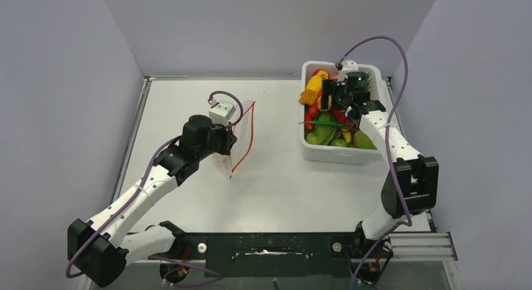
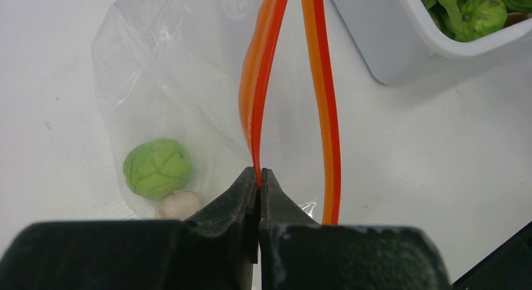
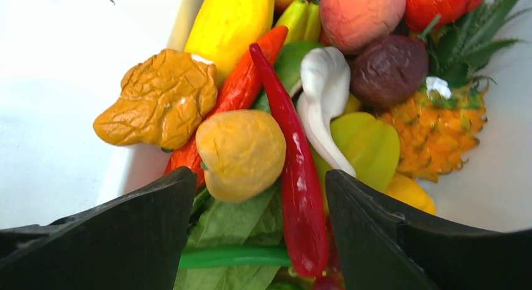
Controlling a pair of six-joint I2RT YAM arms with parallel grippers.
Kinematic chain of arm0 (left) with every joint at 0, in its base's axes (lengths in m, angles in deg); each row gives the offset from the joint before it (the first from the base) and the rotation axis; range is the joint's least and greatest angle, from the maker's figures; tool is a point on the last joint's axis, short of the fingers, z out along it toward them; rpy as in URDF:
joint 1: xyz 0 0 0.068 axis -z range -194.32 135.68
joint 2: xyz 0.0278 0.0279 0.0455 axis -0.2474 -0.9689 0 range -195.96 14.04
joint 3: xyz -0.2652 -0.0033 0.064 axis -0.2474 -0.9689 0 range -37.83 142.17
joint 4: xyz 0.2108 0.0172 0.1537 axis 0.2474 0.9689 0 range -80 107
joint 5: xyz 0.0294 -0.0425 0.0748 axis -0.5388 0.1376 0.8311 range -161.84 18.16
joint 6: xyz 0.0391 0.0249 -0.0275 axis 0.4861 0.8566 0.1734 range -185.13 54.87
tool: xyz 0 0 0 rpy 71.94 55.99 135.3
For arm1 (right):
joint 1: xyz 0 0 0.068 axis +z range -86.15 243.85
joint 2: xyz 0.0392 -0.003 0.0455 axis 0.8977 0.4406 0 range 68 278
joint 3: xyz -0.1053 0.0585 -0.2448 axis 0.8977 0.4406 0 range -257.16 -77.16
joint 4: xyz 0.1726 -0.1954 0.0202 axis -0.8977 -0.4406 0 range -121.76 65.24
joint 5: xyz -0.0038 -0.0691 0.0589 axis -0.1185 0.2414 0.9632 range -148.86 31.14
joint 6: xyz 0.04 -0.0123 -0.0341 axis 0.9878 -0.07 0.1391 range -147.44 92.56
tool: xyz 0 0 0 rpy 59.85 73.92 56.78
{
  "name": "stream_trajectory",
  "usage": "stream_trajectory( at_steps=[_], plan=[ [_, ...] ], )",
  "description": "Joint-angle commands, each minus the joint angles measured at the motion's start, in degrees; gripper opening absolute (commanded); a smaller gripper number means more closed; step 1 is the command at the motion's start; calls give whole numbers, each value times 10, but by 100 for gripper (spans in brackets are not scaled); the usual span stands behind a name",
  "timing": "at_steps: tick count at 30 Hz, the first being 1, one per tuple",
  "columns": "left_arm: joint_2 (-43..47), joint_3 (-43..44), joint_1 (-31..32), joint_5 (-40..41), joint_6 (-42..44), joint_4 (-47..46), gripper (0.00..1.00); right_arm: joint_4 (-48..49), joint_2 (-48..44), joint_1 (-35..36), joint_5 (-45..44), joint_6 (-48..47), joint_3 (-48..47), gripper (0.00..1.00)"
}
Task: Place the food in the zip-top bag and seal the zipper
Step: Pick up the fake fruit from the bin.
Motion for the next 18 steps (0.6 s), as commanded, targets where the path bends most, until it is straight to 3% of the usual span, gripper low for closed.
stream_trajectory(
  at_steps=[1,12,18],
  plan=[
    [12,1,-7,-15,7,-34,0,27,31,-3,26,-37,-58,76],
    [22,-5,-14,-14,8,-34,0,-25,90,-7,70,-58,-108,68],
    [18,-3,-19,-22,9,-35,0,-34,59,-5,62,-53,-93,50]
  ],
)
